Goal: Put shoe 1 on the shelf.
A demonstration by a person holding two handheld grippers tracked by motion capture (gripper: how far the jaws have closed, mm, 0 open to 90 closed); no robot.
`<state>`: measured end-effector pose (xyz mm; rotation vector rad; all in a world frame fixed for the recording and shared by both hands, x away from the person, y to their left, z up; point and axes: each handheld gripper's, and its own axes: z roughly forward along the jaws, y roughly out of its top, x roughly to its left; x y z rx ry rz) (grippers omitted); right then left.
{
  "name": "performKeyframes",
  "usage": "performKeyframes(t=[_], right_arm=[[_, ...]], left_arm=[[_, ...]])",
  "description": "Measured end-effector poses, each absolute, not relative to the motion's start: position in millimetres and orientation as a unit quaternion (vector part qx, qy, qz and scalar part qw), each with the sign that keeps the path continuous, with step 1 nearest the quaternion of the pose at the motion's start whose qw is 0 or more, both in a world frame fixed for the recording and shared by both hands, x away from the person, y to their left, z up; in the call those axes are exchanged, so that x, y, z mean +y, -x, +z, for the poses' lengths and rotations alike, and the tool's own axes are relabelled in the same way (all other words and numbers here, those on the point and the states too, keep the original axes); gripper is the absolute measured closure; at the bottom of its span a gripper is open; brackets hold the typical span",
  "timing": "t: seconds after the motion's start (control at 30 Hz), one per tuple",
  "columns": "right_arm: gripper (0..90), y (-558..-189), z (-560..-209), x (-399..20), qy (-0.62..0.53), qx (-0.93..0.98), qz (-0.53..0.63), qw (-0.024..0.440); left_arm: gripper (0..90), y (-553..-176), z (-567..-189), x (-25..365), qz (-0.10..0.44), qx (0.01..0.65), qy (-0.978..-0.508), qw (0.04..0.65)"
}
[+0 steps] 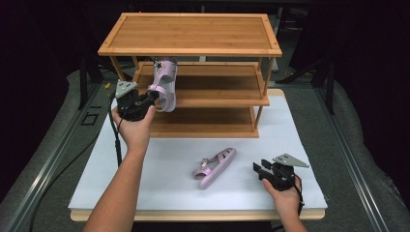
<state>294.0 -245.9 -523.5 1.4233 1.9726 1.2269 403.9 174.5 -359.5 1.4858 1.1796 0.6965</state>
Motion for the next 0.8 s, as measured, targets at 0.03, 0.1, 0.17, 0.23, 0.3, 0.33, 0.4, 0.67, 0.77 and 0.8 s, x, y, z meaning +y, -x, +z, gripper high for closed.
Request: performKeyframes(t=[0.03, 0.1, 0.17, 0.23, 0.3, 0.33, 0.4, 0.67, 0.77, 0.8], right_arm=[[58.4, -293.8, -523.2, -246.0, -0.512, 0.708, 0.441, 0.206], [58.5, -293.9, -523.0, -246.5, -0.511, 0.708, 0.441, 0.207], [58.6, -294.0, -522.9, -246.8, -0.511, 0.708, 0.442, 0.207], [58.6, -294.0, -522.9, -247.0, -0.510, 0.708, 0.443, 0.205], [58.6, -294.1, -522.7, -246.7, -0.510, 0.708, 0.444, 0.207], [58.6, -294.0, -522.5, -246.5, -0.509, 0.707, 0.445, 0.206], [58.6, -293.6, -522.1, -246.7, -0.509, 0.707, 0.447, 0.205], [58.6, -293.7, -521.6, -247.7, -0.508, 0.704, 0.453, 0.202], [58.6, -293.7, -521.4, -247.7, -0.509, 0.705, 0.452, 0.201], [58.6, -293.7, -521.4, -247.6, -0.509, 0.704, 0.453, 0.201]], left_arm=[[82.8, -407.0, -358.4, 172.0, 0.292, 0.495, -0.625, 0.528], [82.8, -414.0, -356.9, 167.2, 0.287, 0.498, -0.625, 0.528], [82.8, -420.9, -355.6, 162.7, 0.281, 0.505, -0.624, 0.527], [82.8, -427.3, -353.9, 156.6, 0.275, 0.509, -0.625, 0.525], [82.8, -432.0, -352.6, 150.3, 0.275, 0.512, -0.627, 0.519], [82.8, -434.6, -352.8, 147.9, 0.271, 0.517, -0.626, 0.518], [82.8, -439.3, -354.1, 144.4, 0.262, 0.525, -0.626, 0.514], [82.6, -456.0, -355.8, 139.2, 0.255, 0.546, -0.627, 0.493], [82.4, -463.2, -358.4, 138.2, 0.252, 0.550, -0.624, 0.495], [82.4, -465.3, -358.3, 137.9, 0.251, 0.550, -0.625, 0.493]])
